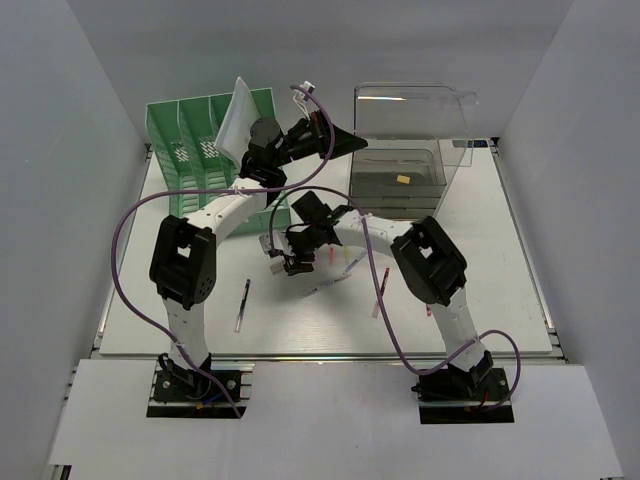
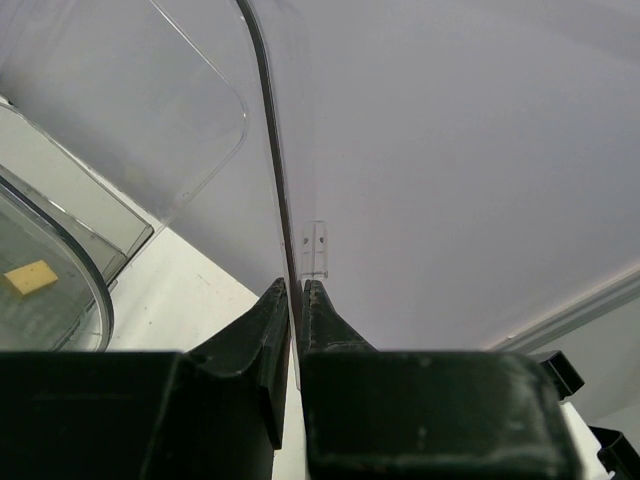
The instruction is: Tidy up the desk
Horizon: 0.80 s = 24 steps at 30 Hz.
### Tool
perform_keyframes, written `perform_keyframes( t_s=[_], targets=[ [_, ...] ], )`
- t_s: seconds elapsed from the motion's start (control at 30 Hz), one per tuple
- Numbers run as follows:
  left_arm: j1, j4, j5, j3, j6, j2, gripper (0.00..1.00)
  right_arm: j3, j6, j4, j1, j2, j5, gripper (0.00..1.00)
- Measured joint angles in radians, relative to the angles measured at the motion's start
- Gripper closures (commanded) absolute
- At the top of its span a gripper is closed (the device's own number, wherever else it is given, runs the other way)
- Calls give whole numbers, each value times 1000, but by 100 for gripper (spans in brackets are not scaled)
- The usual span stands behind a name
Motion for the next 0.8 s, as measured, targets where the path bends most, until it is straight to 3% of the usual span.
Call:
perform_keyframes(
  t_s=[0.3,0.53,0.73,0.8],
  targets=[
    [0,-7,10,0,7,0,96,87,28,-21,3,74,20,40],
    [0,-8,13,0,7,0,96,165,34,-88,3,116,23,59],
    [0,-8,13,0,7,0,96,174,31,-119,4,123,15,60],
    [0,-7,13,0,7,0,96,174,24,-121,4,123,16,72]
  ],
)
